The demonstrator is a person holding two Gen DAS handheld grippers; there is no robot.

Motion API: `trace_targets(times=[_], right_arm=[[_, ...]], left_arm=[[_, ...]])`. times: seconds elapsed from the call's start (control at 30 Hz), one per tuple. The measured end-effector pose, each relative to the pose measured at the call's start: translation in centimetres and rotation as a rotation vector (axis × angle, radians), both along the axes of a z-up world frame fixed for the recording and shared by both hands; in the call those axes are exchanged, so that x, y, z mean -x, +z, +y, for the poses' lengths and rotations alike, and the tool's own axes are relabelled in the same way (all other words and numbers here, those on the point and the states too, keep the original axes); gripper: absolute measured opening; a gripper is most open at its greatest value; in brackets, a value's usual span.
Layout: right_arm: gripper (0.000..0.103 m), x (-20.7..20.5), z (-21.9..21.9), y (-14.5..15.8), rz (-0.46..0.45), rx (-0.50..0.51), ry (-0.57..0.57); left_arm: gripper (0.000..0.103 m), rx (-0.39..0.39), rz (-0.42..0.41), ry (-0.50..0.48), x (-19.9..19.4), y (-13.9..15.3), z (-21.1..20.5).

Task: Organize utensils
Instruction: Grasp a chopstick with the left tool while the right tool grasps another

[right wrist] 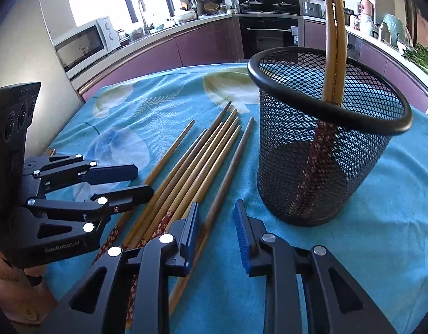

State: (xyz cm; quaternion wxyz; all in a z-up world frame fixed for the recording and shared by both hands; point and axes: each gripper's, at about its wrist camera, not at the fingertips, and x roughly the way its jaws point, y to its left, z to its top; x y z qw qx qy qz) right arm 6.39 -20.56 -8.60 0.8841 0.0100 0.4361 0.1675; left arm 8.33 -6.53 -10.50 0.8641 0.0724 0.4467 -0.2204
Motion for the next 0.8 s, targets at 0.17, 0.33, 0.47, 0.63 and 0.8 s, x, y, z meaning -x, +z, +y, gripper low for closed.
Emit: trace_targets(times=[0.17,0.33,0.47,0.63,0.8], right_arm=[[0.016,-0.3,-0.1,-0.1,-0.003,-0.021,-0.023],[0.009,-0.4,-1.1,-0.3,0.019,-0.107,-0.044],[0.006,-0.1,-1.7,0.0,0.011,-0.133,-0.061],[0.006,0.8,-1.6,1.0,-0.021,-0.141,-0.024],[0.006,0.8,-0.7,0.9,0.001,-0.118,0.035]], left_arm=[[0.018,0.011,0.008,0.008,-0.3,-0.1,-0.3],[0.008,0.049,0.019,0.045,-0.2,-0.1,0.3],[0.008,0.072,0.02,0.063,0.1,-0.1,0.7],[0.008,0.101,0.006,0.044,0.8,0.6,0.9],[0.008,0.079,0.023,-0.005,1.4,0.1,0.1]])
